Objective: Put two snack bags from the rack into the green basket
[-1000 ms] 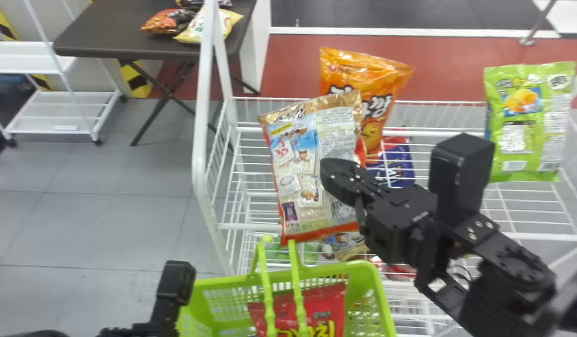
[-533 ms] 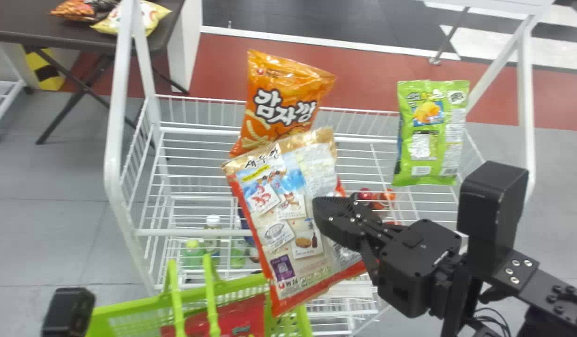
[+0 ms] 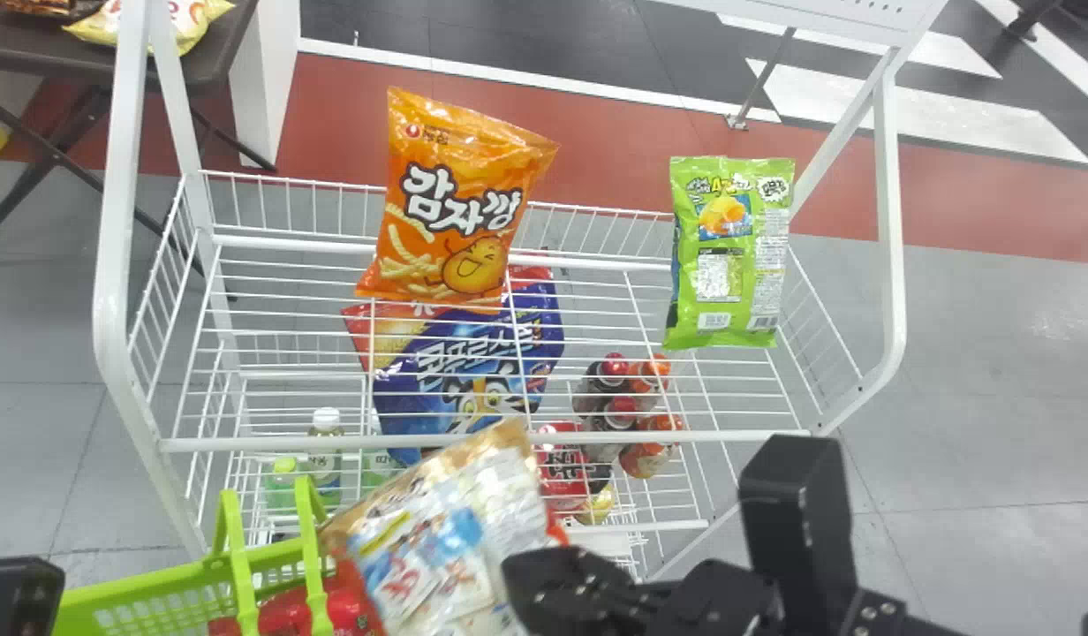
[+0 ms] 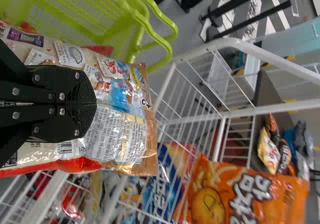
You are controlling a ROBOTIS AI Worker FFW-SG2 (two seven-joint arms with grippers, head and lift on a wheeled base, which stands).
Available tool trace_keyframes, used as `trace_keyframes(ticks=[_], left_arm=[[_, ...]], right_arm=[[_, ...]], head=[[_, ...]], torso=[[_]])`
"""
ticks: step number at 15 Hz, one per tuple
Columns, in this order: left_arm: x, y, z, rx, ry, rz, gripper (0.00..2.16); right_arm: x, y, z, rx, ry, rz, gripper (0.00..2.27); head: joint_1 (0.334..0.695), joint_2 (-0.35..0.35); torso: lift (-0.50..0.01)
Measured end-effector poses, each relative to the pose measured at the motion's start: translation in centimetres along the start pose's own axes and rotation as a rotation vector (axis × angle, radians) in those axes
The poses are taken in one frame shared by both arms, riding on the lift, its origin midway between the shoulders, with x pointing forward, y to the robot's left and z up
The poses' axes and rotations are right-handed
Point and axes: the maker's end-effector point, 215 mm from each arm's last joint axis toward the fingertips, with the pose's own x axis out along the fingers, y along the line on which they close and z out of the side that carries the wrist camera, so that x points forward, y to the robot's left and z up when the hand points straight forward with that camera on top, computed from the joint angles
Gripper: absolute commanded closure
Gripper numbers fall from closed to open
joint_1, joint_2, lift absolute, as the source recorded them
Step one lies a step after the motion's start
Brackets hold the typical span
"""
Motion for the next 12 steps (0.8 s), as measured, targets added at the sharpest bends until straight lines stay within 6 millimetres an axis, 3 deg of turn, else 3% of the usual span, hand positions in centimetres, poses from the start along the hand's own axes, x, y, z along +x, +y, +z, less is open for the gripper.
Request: trace_keyframes(ticks=[5,10,11,12], left_arm=[[0.3,-0.4,-0.2,0.022,0.011,0.012,1.07],[0.5,-0.6,-0.2,0.029,0.015,0.012,1.07],[0.5,-0.6,-0.1,0.03,0.016,0.011,1.07],[0.5,-0.6,-0.1,0.031,0.016,0.01,1.07]], right_arm=[[2.8,4.9,-3.1,0.016,0.068,0.093,2.16],[8.8,6.5,-7.0,0.042,0.097,0.1,2.13],[10.0,6.3,-8.1,0.053,0.117,0.091,1.81],[10.6,6.0,-8.9,0.061,0.132,0.082,1.08]], head=[[0.695,-0.163],[0.695,-0.023],[0.695,-0.012],[0.695,-0.008]], torso=[[-0.003],[-0.003],[-0.003],[-0.003]])
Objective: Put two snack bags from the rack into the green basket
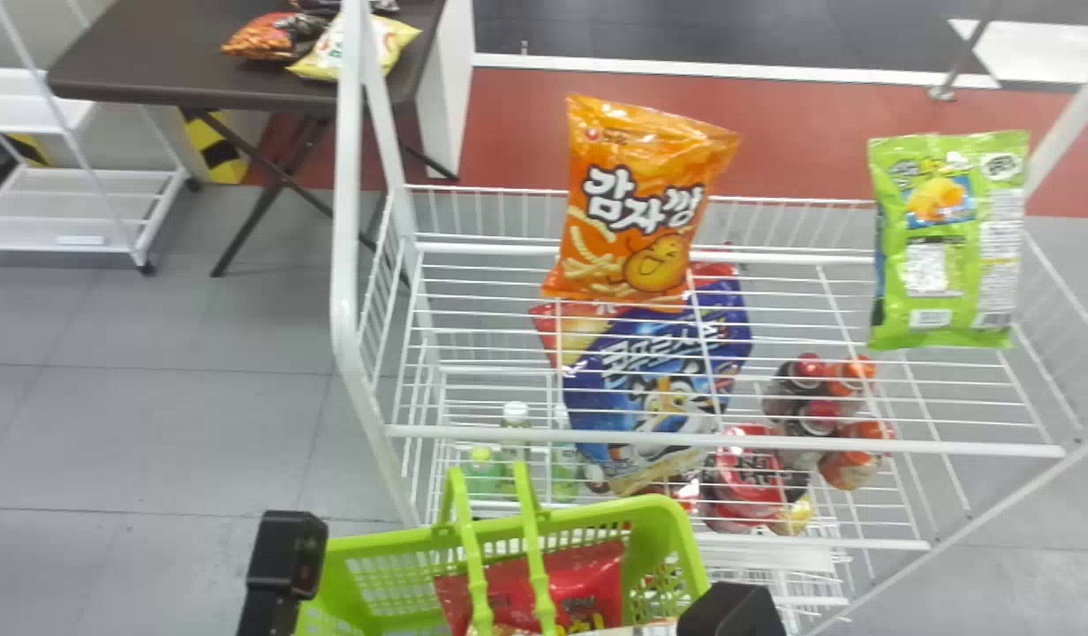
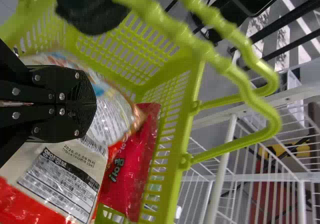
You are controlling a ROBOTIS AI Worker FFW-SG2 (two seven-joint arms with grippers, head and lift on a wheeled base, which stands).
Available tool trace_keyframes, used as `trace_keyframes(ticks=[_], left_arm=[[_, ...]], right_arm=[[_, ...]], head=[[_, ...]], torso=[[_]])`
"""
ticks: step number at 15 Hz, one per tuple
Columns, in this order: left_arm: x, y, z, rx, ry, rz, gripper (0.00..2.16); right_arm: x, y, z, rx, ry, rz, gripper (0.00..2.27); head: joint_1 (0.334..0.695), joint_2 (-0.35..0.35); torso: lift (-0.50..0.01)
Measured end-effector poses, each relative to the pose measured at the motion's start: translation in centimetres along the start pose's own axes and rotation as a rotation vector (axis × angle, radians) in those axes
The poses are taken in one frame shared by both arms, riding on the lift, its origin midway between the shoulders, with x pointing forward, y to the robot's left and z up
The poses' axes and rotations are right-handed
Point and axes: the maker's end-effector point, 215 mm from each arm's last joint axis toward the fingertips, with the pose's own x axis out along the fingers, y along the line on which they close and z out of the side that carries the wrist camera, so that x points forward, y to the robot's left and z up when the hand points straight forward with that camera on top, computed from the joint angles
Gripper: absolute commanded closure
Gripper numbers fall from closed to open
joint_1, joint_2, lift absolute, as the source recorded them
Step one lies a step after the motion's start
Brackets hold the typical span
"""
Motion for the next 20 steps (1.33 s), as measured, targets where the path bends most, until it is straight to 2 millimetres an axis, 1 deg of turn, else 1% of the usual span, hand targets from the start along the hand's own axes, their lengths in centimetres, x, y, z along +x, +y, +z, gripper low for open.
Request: trace_keyframes(ticks=[1,2,3,4,6,7,8,9,11,12,13,14,15,17,19,20], left_arm=[[0.0,0.0,0.0,0.001,0.0,0.0,1.07],[0.0,0.0,0.1,0.002,0.0,0.001,1.07],[0.0,0.0,0.2,0.003,0.001,0.001,1.07],[0.1,0.1,0.3,0.005,0.002,0.001,1.07],[0.1,0.1,0.4,0.008,0.004,0.004,1.07],[0.2,0.1,0.5,0.009,0.003,0.004,1.07],[0.2,0.1,0.7,0.011,0.002,0.001,1.07],[0.3,0.1,0.7,0.012,0.002,0.002,1.07],[0.3,0.1,0.8,0.012,0.002,0.001,1.07],[0.4,0.1,0.9,0.013,0.002,0.0,1.07],[0.3,0.2,1.0,0.013,0.001,0.001,1.07],[0.3,0.2,1.0,0.013,0.001,0.001,1.07],[0.4,0.2,1.1,0.013,0.001,0.001,1.07],[0.4,0.3,1.1,0.013,0.002,0.003,1.07],[0.4,0.4,1.1,0.012,0.002,0.006,1.07],[0.4,0.5,1.1,0.012,0.002,0.007,1.07]], right_arm=[[0.4,-0.6,-0.6,0.006,0.014,-0.011,0.18],[0.4,-1.1,-0.7,0.011,0.019,-0.016,0.0],[0.0,-1.4,-0.4,0.019,0.011,-0.016,0.0],[-0.7,-1.3,0.8,0.024,-0.022,-0.003,0.01],[-2.4,-1.0,4.0,0.024,-0.119,0.021,0.05],[-3.3,-1.2,5.5,0.032,-0.164,0.032,0.05],[-4.0,-1.6,6.5,0.046,-0.191,0.042,0.05],[-4.8,-2.1,7.5,0.06,-0.217,0.046,0.05],[-6.3,-3.5,8.6,0.078,-0.248,0.038,0.05],[-7.1,-4.5,9.2,0.084,-0.27,0.028,0.06],[-8.1,-5.5,10.4,0.083,-0.314,0.018,0.06],[-9.0,-6.7,11.7,0.078,-0.373,0.009,0.06],[-10.2,-8.1,13.5,0.07,-0.462,-0.006,0.06],[-13.4,-10.1,17.4,0.028,-0.687,-0.046,0.06],[-15.7,-11.0,19.2,-0.019,-0.834,-0.122,0.07],[-16.6,-11.3,19.6,-0.036,-0.892,-0.173,0.07]], head=[[0.695,-0.012],[0.695,-0.037],[0.695,-0.051],[0.695,-0.056],[0.695,-0.046],[0.695,-0.046],[0.695,-0.055],[0.695,-0.084],[0.695,-0.12],[0.695,-0.143],[0.695,-0.161],[0.695,-0.201],[0.695,-0.219],[0.695,-0.245],[0.695,-0.276],[0.695,-0.296]], torso=[[-0.003],[-0.003],[-0.003],[-0.003],[-0.003],[-0.003],[-0.003],[-0.003],[-0.003],[-0.003],[-0.003],[-0.003],[-0.003],[-0.003],[-0.003],[-0.003]])
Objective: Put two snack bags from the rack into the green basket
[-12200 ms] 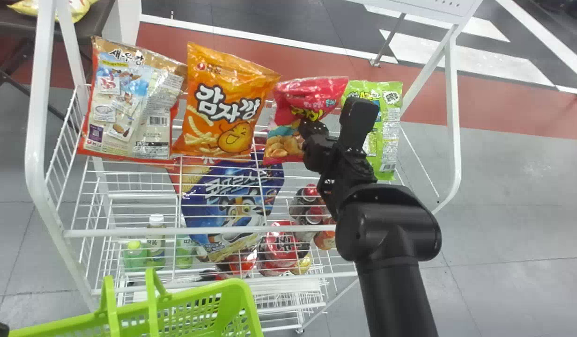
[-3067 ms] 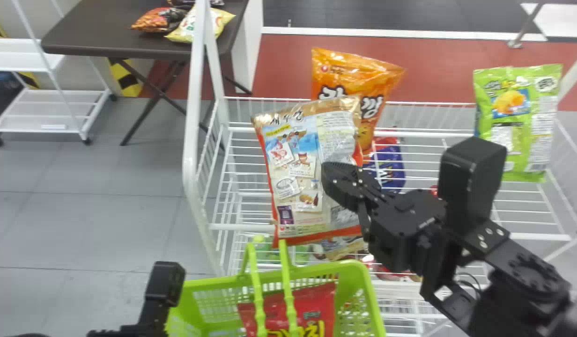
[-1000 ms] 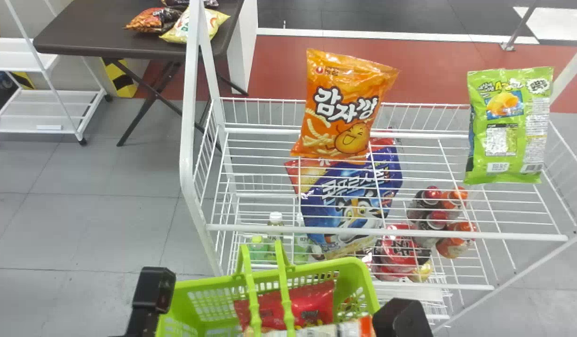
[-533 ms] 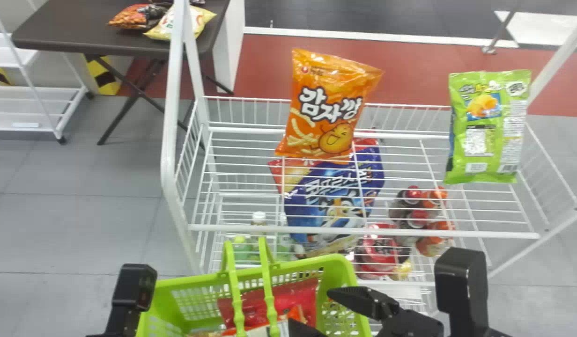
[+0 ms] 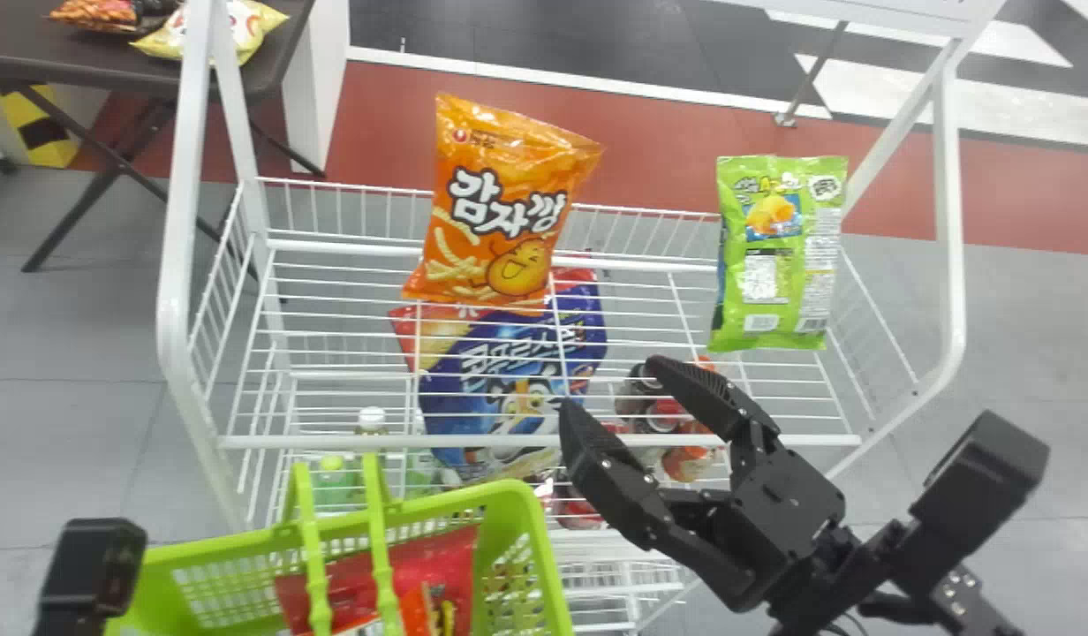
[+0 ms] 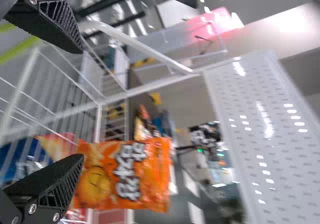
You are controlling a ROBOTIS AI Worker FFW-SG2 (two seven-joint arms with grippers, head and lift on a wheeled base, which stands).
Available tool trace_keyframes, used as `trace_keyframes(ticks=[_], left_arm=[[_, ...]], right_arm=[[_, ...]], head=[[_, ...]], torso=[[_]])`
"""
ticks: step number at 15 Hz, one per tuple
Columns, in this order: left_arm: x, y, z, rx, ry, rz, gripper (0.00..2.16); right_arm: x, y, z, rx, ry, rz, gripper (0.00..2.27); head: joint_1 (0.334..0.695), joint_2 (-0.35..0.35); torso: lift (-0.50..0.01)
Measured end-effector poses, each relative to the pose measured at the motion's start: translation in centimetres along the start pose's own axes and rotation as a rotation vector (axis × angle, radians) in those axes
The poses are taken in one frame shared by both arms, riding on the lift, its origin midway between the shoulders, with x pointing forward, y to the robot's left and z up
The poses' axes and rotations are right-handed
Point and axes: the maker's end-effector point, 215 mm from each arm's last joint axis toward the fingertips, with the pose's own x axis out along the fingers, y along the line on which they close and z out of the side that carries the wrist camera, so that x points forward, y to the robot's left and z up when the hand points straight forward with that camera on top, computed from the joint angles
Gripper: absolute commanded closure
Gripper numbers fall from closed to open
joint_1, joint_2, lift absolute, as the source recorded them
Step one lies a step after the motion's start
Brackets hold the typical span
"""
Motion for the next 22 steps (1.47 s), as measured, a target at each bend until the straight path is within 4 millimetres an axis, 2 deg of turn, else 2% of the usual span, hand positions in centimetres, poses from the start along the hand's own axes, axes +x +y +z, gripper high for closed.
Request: trace_keyframes(ticks=[3,5,9,15,22], left_arm=[[-0.2,0.0,-0.1,-0.004,0.001,-0.006,1.07],[-0.4,0.1,-0.1,-0.008,0.001,-0.005,1.07],[-0.5,0.3,-0.7,-0.024,0.006,-0.005,1.07],[-0.5,1.2,-2.6,-0.073,0.03,0.0,1.07],[-0.2,1.3,-3.4,-0.089,0.04,-0.007,1.07]], right_arm=[[-1.5,-1.3,1.2,-0.058,-0.113,-0.159,0.07],[-2.8,-0.6,1.9,-0.085,-0.166,-0.209,0.07],[-4.3,-0.5,0.4,-0.078,-0.146,-0.257,0.07],[-5.1,-0.9,0.4,-0.087,-0.153,-0.289,0.07],[-6.5,-0.9,0.7,-0.085,-0.166,-0.306,0.07]], head=[[0.695,-0.334],[0.695,-0.35],[0.695,-0.35],[0.695,-0.35],[0.695,-0.35]], torso=[[-0.003],[-0.003],[-0.003],[-0.003],[-0.003]])
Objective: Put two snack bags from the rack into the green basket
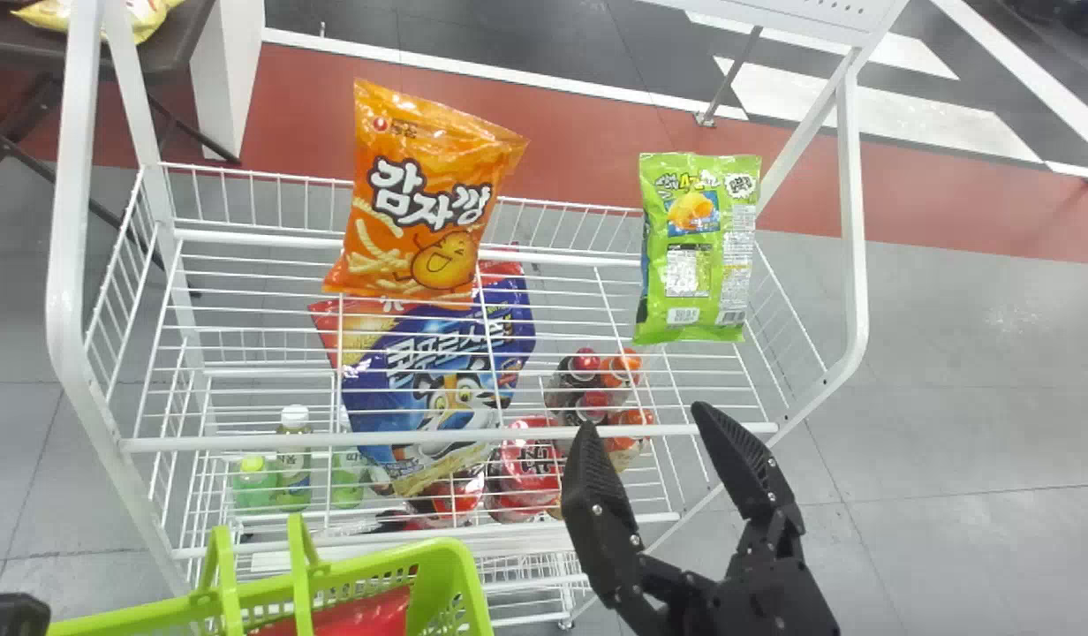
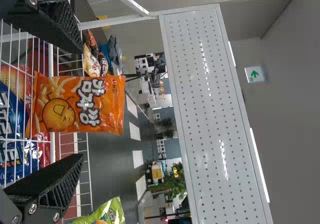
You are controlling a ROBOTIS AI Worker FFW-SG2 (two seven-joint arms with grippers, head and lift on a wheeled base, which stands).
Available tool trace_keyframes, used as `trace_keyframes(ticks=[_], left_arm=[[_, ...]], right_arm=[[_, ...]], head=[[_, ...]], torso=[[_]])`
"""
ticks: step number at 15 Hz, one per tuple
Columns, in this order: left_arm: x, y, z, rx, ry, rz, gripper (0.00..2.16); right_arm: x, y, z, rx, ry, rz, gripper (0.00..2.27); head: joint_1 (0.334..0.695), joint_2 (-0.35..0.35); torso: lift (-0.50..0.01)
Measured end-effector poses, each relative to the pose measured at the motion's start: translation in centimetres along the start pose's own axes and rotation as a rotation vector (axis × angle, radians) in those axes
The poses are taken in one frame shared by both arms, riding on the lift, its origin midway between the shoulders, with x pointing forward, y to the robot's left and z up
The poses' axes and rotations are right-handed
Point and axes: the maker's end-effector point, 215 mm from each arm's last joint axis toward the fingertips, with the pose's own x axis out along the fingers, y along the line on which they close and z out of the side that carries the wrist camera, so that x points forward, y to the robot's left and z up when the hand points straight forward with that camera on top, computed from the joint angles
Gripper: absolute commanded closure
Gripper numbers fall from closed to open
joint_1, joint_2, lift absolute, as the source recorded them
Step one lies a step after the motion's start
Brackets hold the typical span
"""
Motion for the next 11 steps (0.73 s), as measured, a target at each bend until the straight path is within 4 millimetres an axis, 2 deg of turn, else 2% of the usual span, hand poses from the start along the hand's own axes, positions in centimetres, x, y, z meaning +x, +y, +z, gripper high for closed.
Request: trace_keyframes(ticks=[11], left_arm=[[0.4,-0.29,-0.34,0.006,0.008,-0.003,1.07]], right_arm=[[-0.98,-0.38,0.61,-0.003,-0.009,-0.012,0.07]], head=[[0.695,-0.35]], torso=[[-0.003]])
